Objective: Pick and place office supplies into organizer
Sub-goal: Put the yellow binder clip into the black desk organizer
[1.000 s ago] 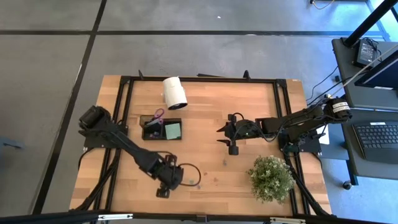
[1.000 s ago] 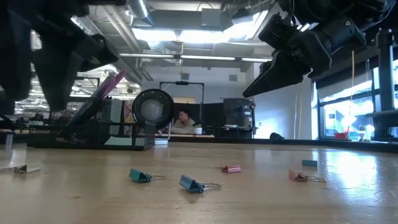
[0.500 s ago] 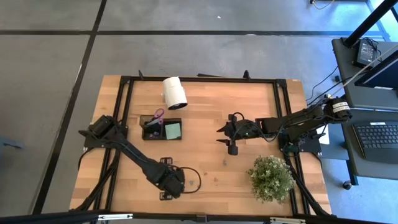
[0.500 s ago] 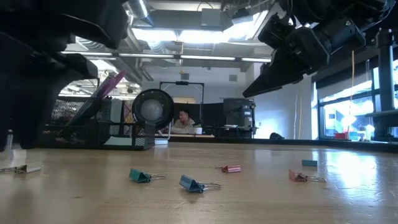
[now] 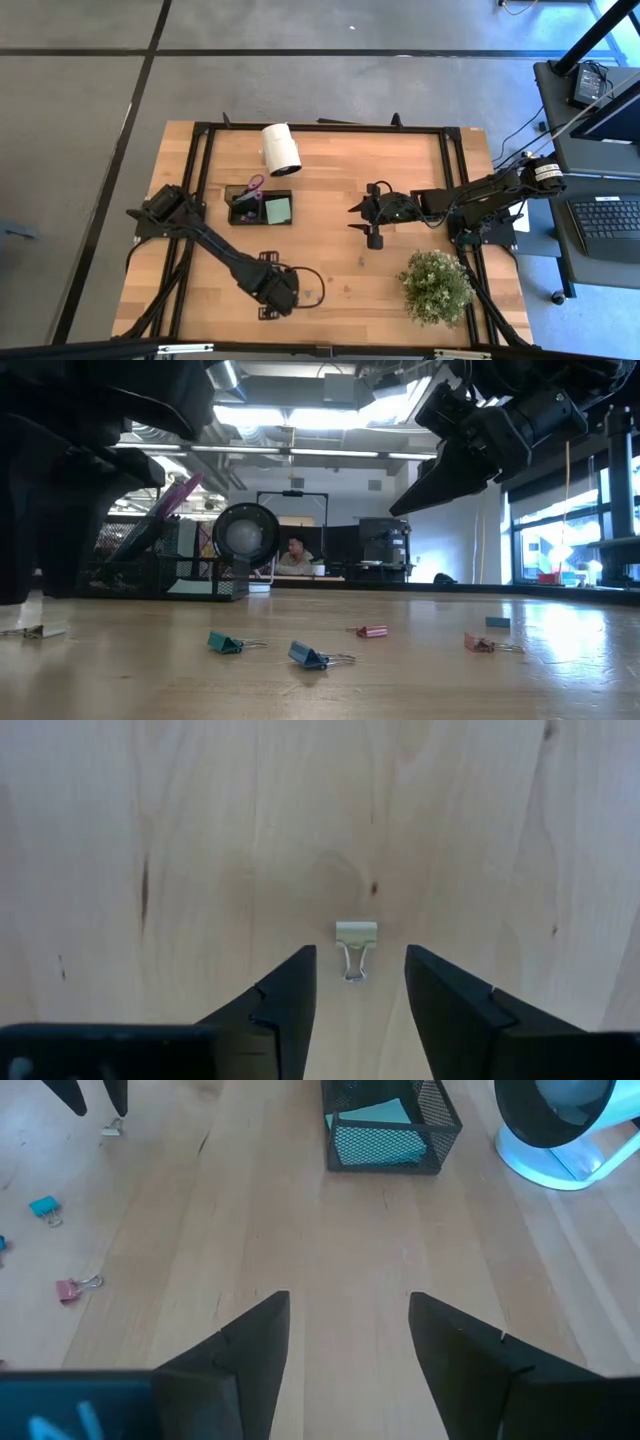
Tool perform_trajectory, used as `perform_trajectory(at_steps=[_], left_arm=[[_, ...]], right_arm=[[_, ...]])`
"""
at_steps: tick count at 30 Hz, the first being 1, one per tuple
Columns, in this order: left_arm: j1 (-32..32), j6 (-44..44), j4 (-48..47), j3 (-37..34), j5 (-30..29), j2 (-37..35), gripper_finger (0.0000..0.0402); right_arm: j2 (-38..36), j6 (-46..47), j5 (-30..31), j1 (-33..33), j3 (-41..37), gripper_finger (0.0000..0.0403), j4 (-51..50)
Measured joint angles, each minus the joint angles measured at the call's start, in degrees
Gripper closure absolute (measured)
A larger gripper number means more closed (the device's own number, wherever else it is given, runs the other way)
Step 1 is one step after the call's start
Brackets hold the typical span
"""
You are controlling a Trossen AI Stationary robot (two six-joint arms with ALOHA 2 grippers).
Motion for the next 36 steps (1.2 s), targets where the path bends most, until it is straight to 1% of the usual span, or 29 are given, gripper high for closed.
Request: perform_trajectory(at_steps=[2,11,14,27,32,36], left_arm=[[0.35,0.68,0.01,0.0,0.83,0.0,0.0247],[0.89,1.72,0.27,0.0,0.92,0.0,0.0226],[0.76,3.42,0.31,-0.03,0.93,0.0,0.0226],[0.69,3.55,2.06,-0.09,0.57,0.0,0.0226],[0.27,3.55,1.88,-0.09,-0.78,0.61,0.0226],[-0.01,3.66,2.08,-0.09,0.99,2.82,0.0228]], right_arm=[[0.0,0.0,0.0,0.0,0.0,0.0193,0.0],[0.0,0.0,0.0,0.0,0.0,0.0193,-0.26],[0.02,0.0,0.0,0.0,0.0,0.0193,-0.29],[0.02,0.0,0.0,0.0,0.0,0.0193,-0.37],[0.02,0.0,0.0,0.0,0.0,0.0193,-0.39],[0.02,0.0,0.0,0.0,0.0,0.0193,-0.39]])
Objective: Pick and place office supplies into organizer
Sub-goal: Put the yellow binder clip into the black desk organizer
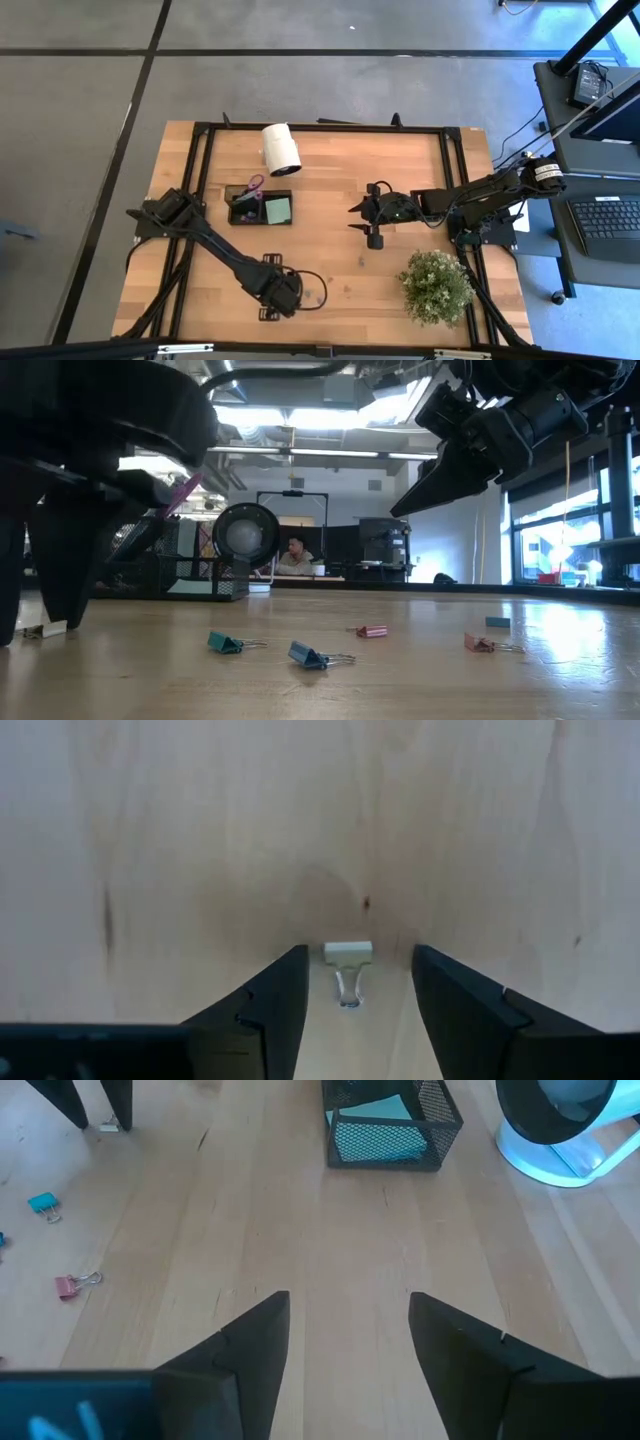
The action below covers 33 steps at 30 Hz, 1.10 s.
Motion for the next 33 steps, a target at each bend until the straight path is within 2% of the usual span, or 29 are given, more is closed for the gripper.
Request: perform_trajectory(at_steps=[11,29,33], left_arm=[[-0.33,0.39,-0.11,0.22,-0.57,1.63,0.0235],[-0.37,1.9,0.0,0.11,-1.22,1.81,0.0292],[-0.37,5.19,0.1,0.09,-1.41,1.79,0.0304]], right_arm=[[0.0,0.0,0.0,0.0,0.02,0.0193,-0.02],[0.0,-0.02,0.0,0.0,0.0,0.0193,0.0],[0.0,-0.02,0.0,0.0,0.0,0.0193,0.0]])
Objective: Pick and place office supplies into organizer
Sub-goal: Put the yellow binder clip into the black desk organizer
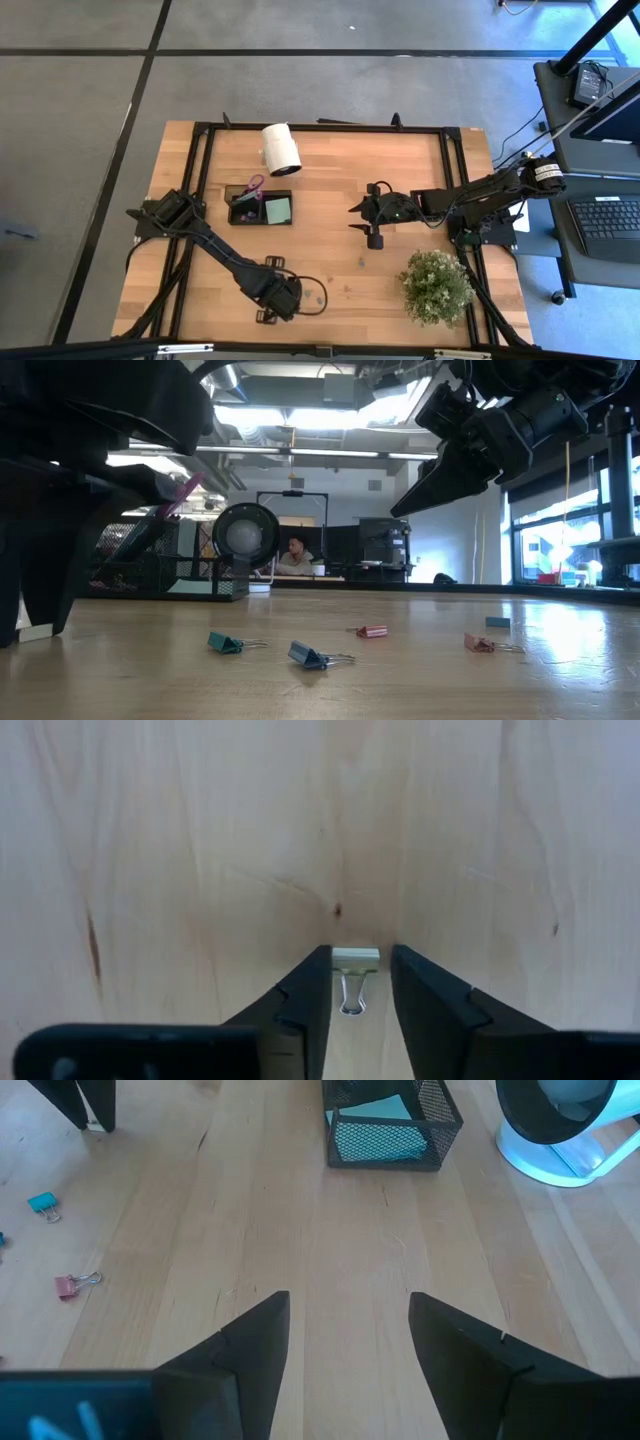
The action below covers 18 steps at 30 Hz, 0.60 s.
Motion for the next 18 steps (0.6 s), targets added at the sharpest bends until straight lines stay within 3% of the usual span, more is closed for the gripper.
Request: perform_trajectory(at_steps=[18], left_arm=[[0.02,1.79,-0.1,-0.1,-1.76,-0.56,0.0353]], right_arm=[[0.0,-1.46,0.01,0.0,0.01,0.0193,0.0]])
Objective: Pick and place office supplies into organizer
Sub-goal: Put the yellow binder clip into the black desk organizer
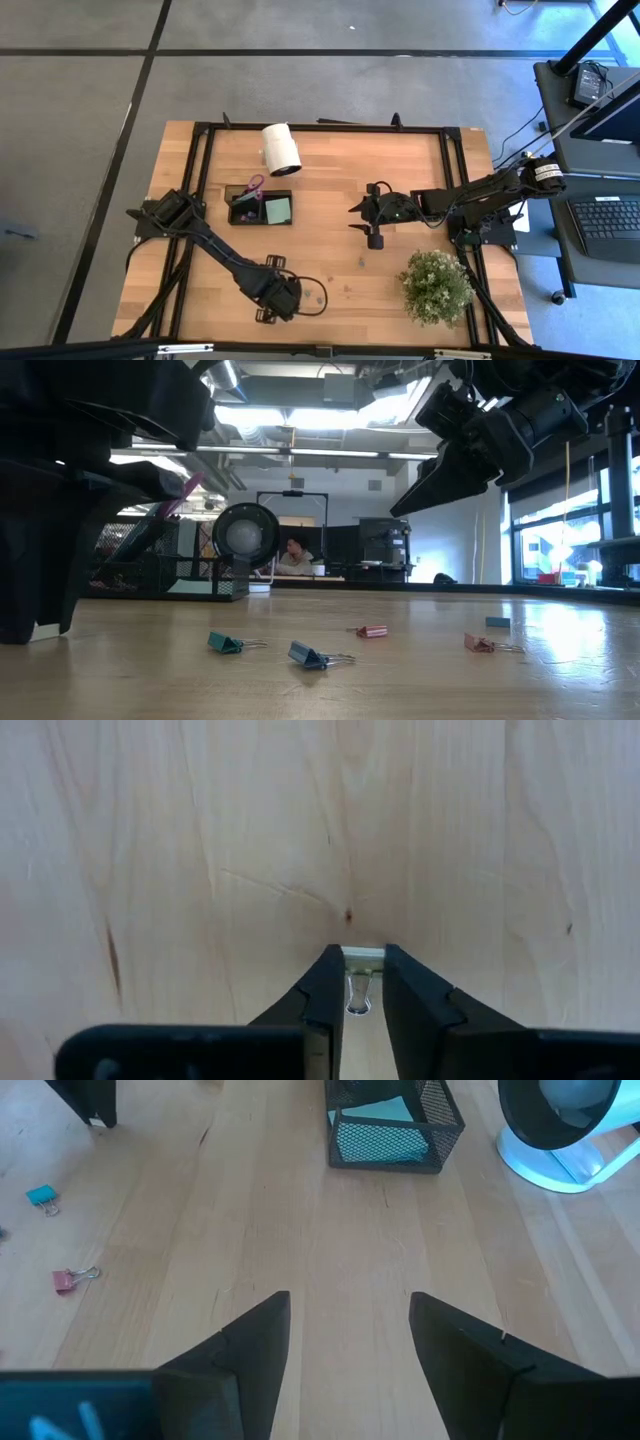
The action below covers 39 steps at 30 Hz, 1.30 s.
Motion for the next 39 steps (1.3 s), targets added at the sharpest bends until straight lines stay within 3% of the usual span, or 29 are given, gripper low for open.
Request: perform_trajectory(at_steps=[8,12,17,22,31,39], left_arm=[[0.27,-0.92,-3.92,-0.16,-2.94,-6.72,0.0355],[0.57,-3.96,-13.71,-0.42,-5.01,-10.63,0.0356],[1.32,-10.54,-27.37,-0.17,-11.83,-14.88,0.0356],[3.34,-15.09,-36.5,-0.15,-13.43,-15.92,0.0355],[9.21,-10.76,-32.92,-7.17,-12.87,-17.42,0.0356],[12.33,-8.4,-24.71,-17.57,-12.41,-29.25,0.0356]], right_arm=[[0.0,0.0,-0.01,0.0,-0.01,0.0193,0.02],[0.0,-0.01,0.0,0.0,-0.01,0.0193,0.02],[0.0,-0.02,0.01,-0.02,-0.01,0.0193,0.02],[0.0,-0.02,0.0,-0.02,-0.01,0.0193,0.02],[0.0,0.05,0.01,0.0,-0.01,0.0193,0.0],[0.0,-0.02,-0.01,0.0,-0.01,0.0193,-0.13]])
